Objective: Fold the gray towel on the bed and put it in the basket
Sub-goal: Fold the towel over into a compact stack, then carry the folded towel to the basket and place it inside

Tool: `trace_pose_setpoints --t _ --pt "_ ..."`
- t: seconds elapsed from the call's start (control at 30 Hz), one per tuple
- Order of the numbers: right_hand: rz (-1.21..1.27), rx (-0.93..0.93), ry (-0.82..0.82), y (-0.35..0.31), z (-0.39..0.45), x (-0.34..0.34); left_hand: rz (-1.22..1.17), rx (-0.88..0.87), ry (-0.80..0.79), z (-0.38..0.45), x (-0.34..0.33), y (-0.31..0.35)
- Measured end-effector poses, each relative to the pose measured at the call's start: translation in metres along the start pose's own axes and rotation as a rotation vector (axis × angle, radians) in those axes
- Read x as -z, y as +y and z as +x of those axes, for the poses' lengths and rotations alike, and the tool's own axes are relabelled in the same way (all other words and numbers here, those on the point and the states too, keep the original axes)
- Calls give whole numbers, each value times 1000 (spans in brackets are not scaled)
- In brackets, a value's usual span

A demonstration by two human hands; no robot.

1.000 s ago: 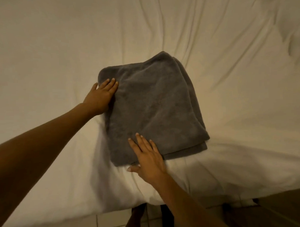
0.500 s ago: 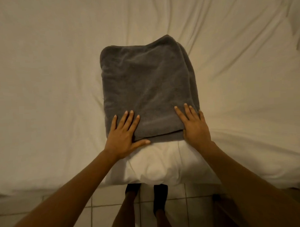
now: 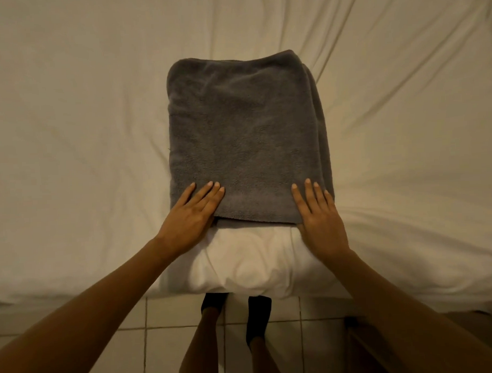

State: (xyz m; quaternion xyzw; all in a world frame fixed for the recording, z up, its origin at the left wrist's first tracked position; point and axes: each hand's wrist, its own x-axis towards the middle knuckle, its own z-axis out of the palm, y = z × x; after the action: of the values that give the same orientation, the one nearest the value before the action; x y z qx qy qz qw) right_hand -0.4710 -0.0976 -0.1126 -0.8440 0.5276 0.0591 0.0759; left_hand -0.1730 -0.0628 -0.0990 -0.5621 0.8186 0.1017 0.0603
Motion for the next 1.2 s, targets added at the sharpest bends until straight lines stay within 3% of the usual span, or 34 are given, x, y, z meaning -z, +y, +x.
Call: trace_pose_setpoints --t 0.17,0.43,0.8,1.03,1.2 --pt "-39 45 -64 7 0 0 101 102 7 -4 -8 14" --pt "-74 14 57 -9 19 -1 88 321 92 17 -15 37" --pt "-1 35 63 -8 32 10 24 369 53 30 -12 31" --pt "133 -4 -5 -15 26 78 -116 417 -46 23 57 34" --pt "132 35 78 -18 36 173 -107 414 26 21 153 31"
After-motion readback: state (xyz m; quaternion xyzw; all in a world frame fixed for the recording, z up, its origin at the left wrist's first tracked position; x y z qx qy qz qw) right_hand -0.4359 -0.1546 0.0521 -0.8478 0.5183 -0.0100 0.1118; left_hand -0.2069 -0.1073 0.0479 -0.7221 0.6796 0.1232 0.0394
